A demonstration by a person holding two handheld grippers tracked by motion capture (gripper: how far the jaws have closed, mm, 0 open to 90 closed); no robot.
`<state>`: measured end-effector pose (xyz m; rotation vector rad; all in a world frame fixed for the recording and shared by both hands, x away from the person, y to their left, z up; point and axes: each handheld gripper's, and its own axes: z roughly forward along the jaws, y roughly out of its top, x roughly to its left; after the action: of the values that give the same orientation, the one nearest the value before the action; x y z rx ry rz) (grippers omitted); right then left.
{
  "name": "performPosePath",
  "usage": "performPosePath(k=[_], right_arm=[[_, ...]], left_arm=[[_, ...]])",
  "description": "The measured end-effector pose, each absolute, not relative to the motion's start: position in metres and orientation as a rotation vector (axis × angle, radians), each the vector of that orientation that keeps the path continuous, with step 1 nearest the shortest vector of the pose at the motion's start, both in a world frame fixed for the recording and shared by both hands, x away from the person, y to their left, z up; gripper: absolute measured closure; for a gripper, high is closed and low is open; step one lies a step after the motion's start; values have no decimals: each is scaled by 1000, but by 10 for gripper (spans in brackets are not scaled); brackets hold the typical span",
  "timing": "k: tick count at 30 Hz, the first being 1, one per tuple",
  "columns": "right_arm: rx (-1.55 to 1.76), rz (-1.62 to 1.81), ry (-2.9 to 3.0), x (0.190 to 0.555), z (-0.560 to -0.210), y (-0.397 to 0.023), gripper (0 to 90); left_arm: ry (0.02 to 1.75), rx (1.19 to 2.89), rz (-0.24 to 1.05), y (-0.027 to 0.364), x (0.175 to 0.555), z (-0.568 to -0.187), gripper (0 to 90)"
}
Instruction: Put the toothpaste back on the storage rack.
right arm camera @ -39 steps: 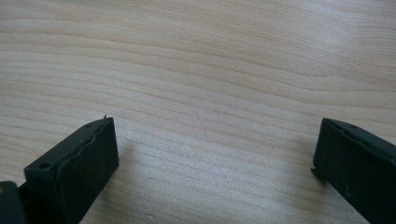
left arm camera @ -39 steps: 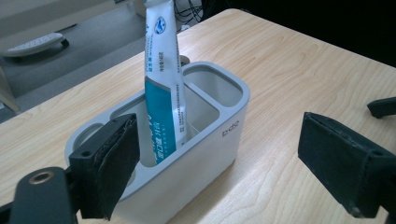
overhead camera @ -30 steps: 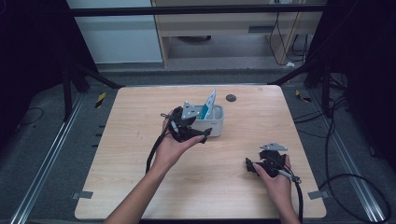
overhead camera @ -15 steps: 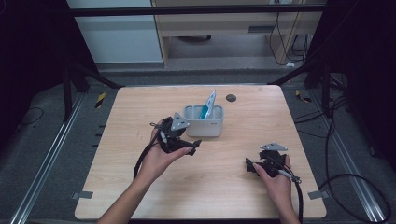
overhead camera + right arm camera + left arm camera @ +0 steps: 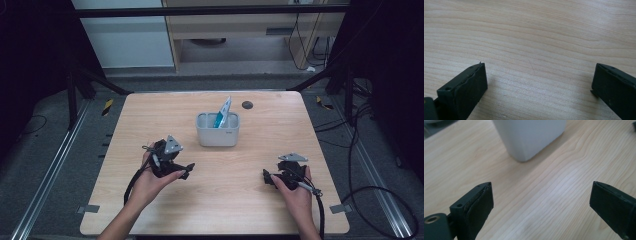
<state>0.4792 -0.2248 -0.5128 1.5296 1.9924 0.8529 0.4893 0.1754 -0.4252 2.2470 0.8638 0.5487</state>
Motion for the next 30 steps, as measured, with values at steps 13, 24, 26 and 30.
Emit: performPosePath(k=[13,24,26,30], right_arm=[[1530,853,1992,479,-513,-225,5],[1530,853,1992,479,-513,-225,5],[1530,853,1992,479,-513,-225,5],[1530,853,1992,479,-513,-225,5]], left_arm=[[1042,2247,522,229,495,-465,43],[1150,2211,546,265,503,-493,40],[1171,2193,552,271,504,-497,43],[1188,2165,560,280,507,-501,33]])
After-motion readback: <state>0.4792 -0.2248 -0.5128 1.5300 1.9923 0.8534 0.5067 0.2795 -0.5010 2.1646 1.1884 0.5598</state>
